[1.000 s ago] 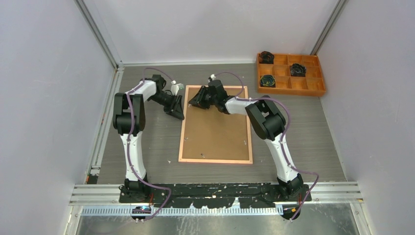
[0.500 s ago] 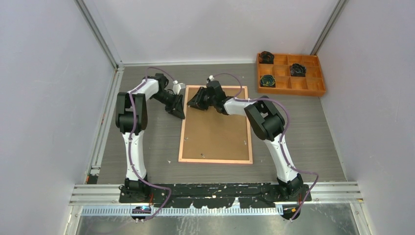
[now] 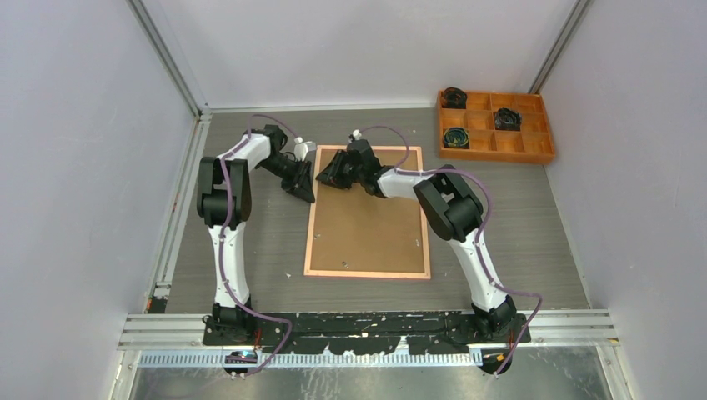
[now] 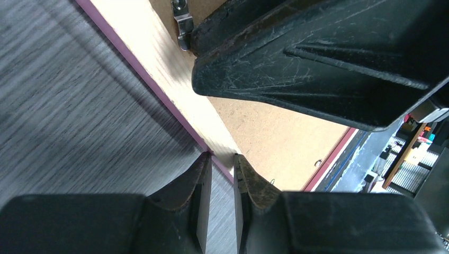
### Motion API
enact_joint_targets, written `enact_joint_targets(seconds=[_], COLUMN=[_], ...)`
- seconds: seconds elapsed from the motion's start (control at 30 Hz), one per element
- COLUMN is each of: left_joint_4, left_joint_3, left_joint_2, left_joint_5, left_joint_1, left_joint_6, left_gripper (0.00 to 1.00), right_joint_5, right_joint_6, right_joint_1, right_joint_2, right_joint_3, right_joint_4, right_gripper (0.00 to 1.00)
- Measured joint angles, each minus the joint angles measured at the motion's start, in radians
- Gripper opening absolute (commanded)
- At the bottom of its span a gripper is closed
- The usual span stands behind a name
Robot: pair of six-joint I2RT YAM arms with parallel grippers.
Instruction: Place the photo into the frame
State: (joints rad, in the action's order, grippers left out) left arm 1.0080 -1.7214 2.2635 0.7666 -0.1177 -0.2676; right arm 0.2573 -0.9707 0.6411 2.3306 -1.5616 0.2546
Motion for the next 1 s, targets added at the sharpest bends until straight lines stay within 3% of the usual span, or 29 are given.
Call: enact_joint_targets(seconds=[0.67,1.0], left_joint_4=[0.001,0.002], left_joint_3=[0.000,0.000], left_joint_2=[0.000,0.000], left_joint_5=[-0.003,-0.003], left_joint_1=[-0.001,-0.001], left_joint_6=[-0.001,-0.002], left_gripper=[0.20,0.20], right_joint_5=[-0.054,-0.047], right_joint_6=[0.023,0.018], right_joint_1=[0.007,-0.006], right_joint_2=[0.027,-0.058], right_joint_3=[-0.049,0.103], right_joint_4=[0.009,0.082], right_gripper=[0.30,0.33])
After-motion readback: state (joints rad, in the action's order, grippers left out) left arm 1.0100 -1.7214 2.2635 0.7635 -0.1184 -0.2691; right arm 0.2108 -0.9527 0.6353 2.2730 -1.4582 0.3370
